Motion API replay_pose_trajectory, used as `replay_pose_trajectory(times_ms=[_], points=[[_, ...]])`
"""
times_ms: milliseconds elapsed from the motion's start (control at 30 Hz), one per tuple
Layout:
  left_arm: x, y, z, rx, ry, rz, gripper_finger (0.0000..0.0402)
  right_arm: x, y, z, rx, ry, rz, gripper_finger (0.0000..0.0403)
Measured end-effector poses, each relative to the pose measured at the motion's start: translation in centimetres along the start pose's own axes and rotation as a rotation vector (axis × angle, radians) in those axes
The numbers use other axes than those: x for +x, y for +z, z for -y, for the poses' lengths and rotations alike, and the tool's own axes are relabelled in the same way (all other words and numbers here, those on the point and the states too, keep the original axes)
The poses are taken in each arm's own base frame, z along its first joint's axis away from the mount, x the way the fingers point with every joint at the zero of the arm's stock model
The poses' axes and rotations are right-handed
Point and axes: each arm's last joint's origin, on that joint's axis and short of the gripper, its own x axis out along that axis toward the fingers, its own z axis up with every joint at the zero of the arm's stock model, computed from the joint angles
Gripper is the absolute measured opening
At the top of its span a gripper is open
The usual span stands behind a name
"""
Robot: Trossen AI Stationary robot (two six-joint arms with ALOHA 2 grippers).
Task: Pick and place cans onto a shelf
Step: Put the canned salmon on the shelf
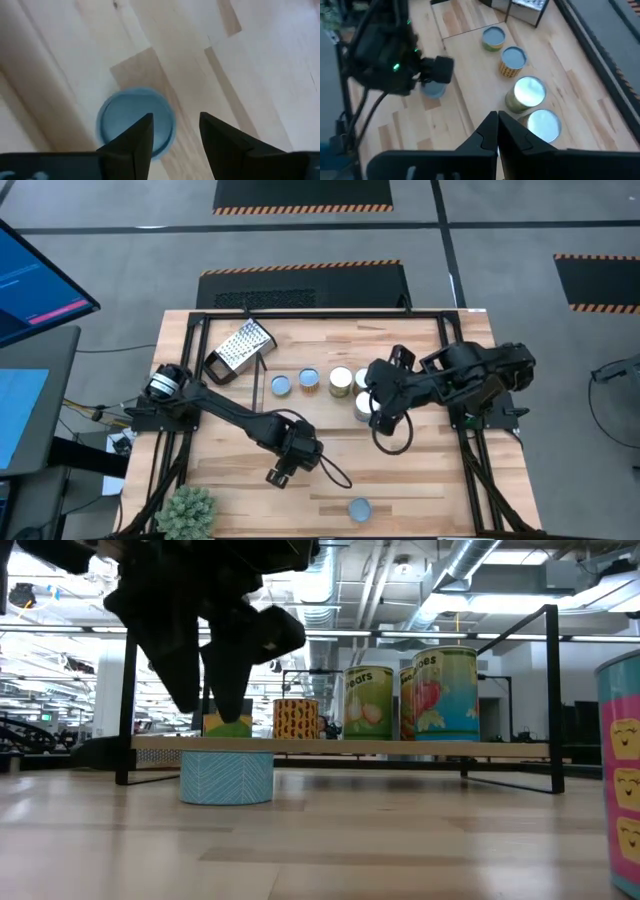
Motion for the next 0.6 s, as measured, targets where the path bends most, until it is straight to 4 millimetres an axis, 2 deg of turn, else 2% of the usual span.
replay_pose_trajectory(times_ms=[333, 600], points=[[2.6, 0.2, -0.2, -0.018, -0.057, -0.025, 0.0145, 0.0, -0.1, -0.1, 0.005, 0.002, 0.001, 0.0028], [2.2, 0.2, -0.4, -0.072, -0.042, -0.054, 0.0145, -0.1, -0.2, -0.3, 0.006, 0.006, 0.001, 0.0028]])
